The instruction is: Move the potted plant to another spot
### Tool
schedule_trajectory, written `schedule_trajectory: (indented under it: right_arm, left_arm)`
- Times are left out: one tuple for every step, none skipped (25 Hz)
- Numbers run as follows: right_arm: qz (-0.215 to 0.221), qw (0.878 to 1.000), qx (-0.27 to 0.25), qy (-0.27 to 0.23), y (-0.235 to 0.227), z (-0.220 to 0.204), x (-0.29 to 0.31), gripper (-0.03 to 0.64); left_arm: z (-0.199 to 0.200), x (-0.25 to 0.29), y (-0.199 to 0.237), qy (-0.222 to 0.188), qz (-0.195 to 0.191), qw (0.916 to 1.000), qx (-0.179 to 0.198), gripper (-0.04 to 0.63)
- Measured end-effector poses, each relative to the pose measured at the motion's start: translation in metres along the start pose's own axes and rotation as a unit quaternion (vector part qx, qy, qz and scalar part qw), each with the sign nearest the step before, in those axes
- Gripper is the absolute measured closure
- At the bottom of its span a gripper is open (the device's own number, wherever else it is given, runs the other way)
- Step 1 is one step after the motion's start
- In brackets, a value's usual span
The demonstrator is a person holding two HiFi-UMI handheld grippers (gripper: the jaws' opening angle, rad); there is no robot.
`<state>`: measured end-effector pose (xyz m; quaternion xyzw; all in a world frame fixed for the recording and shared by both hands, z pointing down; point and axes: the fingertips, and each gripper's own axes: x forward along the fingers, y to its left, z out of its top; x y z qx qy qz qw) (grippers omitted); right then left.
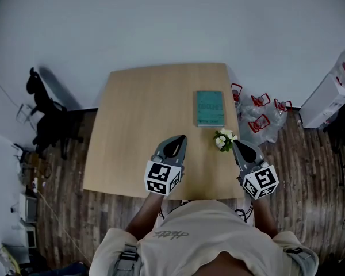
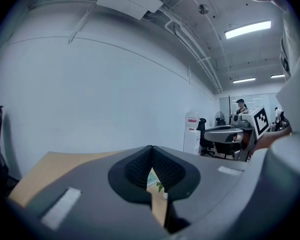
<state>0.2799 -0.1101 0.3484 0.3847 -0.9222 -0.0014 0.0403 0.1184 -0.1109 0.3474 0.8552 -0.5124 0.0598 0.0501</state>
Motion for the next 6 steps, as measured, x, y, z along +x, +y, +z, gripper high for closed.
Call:
schedule_trajectory:
  right_arm:
    - [0.002,1.0,-0.001,-0.002,0.0003,0.0015,0.0002,0.615]
    - [0.005,1.0,-0.003,-0.003,0.001,0.002,-0.0002,0.615]
    - [0.007,1.0,-0.004,-0.003,0.0019,0.0018,-0.0007,0.615]
    - [0.008,1.0,-0.005,-0.003,0.0028,0.0012,-0.0012,0.615]
    - [0.01,1.0,-0.005,-0.003,0.0036,0.0005,-0.0018,0.615]
    - [0.011,1.0,-0.006,-0.004,0.0044,-0.0002,-0.0023,0.615]
  left_arm:
    - [0.0022,-0.0014,-0.0003,-0.002,0.002,1.0,0.001,0.581]
    - [0.0037,-0.0028,-0.001,-0.005,0.003,1.0,0.001,0.581]
    - [0.0045,-0.004,-0.002,-0.007,0.004,1.0,-0.001,0.581]
    - [0.0049,-0.0046,-0.0029,-0.009,0.004,1.0,-0.002,0.58]
    - [0.0049,-0.005,-0.0039,-0.009,0.005,0.9999,-0.004,0.58]
    - [0.0049,-0.0053,-0.005,-0.01,0.004,0.9999,-0.005,0.581]
